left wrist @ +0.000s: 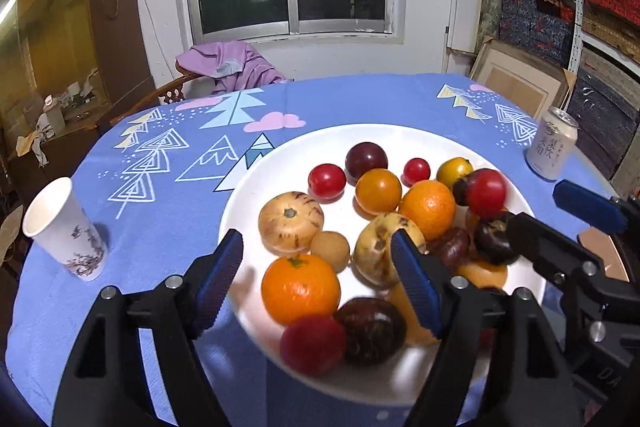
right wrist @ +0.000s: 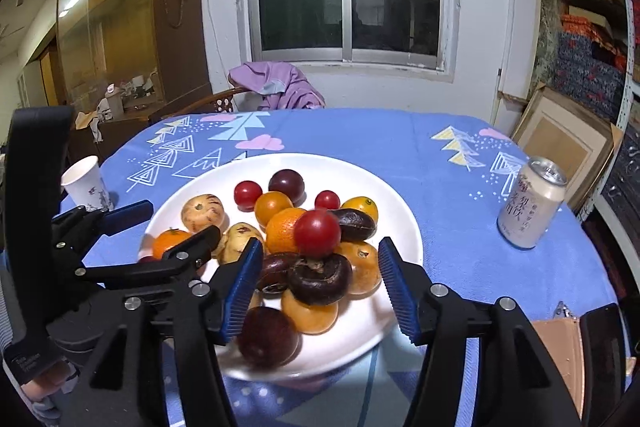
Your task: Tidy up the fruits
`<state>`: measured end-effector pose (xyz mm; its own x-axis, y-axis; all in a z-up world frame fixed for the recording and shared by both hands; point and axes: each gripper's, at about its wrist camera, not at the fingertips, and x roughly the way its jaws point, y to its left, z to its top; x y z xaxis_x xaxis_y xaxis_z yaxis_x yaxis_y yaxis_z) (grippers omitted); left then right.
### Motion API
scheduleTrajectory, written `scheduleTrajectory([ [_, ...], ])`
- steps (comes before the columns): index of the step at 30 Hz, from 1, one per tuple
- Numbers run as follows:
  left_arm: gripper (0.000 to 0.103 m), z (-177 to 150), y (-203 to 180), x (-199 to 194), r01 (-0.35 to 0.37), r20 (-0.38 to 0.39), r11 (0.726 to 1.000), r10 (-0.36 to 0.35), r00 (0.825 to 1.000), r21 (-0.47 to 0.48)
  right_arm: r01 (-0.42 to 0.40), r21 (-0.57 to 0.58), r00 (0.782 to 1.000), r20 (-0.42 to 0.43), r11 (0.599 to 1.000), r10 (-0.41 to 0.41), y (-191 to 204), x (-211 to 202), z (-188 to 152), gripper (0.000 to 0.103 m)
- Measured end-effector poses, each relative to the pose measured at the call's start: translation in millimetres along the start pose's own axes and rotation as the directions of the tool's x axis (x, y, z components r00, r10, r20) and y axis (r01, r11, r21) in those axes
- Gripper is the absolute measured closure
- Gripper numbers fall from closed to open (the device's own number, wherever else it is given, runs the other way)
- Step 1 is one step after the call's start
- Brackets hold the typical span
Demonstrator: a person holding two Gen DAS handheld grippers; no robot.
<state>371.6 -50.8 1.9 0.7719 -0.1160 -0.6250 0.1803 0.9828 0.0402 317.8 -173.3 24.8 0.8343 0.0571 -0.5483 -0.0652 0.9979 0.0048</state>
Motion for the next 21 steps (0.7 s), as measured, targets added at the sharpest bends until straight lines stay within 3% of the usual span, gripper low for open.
scheduleTrajectory([
  [7,0.012,-19,5,-41,-0.005,0.019,1.0,0.005,1.0,-0.013,-0.003,-0.018,0.999,0.052,1.0,0.004,10,-42,-15,0.034],
  [16,0.006,-55,4,-109,-0.005,0.067,1.0,0.005,0.998,-0.007,-0.019,-0.008,0.991,0.131,1.0,0.019,18,-113,-55,0.018],
  [21,0.004,-80,2,-144,-0.033,0.104,0.999,0.033,0.994,-0.005,0.026,0.041,0.984,0.178,0.999,-0.033,13,-144,-82,0.004],
])
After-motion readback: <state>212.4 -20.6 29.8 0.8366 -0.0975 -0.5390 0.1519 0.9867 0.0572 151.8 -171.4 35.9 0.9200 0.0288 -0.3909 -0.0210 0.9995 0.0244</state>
